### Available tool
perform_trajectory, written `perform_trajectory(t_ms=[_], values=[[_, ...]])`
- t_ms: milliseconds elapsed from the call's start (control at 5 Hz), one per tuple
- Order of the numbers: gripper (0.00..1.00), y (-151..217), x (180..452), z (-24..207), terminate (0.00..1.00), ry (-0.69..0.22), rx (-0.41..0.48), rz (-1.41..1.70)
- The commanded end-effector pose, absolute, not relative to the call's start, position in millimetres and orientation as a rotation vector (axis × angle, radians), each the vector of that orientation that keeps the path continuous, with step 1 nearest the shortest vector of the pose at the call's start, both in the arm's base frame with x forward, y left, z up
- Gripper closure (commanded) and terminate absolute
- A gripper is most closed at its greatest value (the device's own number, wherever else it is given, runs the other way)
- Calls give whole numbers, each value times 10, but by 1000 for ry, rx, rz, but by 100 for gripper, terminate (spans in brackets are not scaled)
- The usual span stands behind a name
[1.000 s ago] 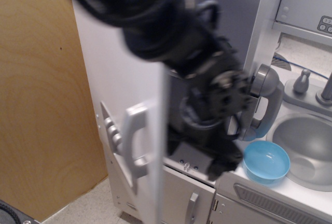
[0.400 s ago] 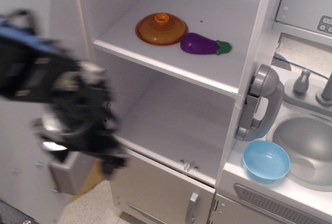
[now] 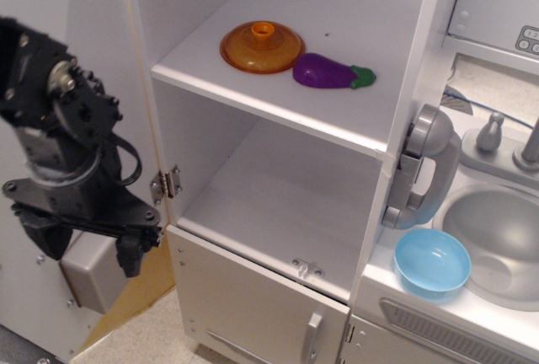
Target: Open fridge
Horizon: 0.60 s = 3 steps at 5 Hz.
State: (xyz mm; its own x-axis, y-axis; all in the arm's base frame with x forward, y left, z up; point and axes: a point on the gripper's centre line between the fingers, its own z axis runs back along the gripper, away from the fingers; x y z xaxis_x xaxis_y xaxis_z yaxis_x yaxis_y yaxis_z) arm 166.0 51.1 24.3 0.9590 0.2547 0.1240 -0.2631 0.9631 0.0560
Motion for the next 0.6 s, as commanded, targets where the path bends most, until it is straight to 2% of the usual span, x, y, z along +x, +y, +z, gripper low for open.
perform_trajectory(t_ms=[0,200,400], values=[[0,562,1801,425,0,-105,31,267],[0,599,1841,451,0,-91,27,287],[0,620,1848,469,100,-82,21,282]])
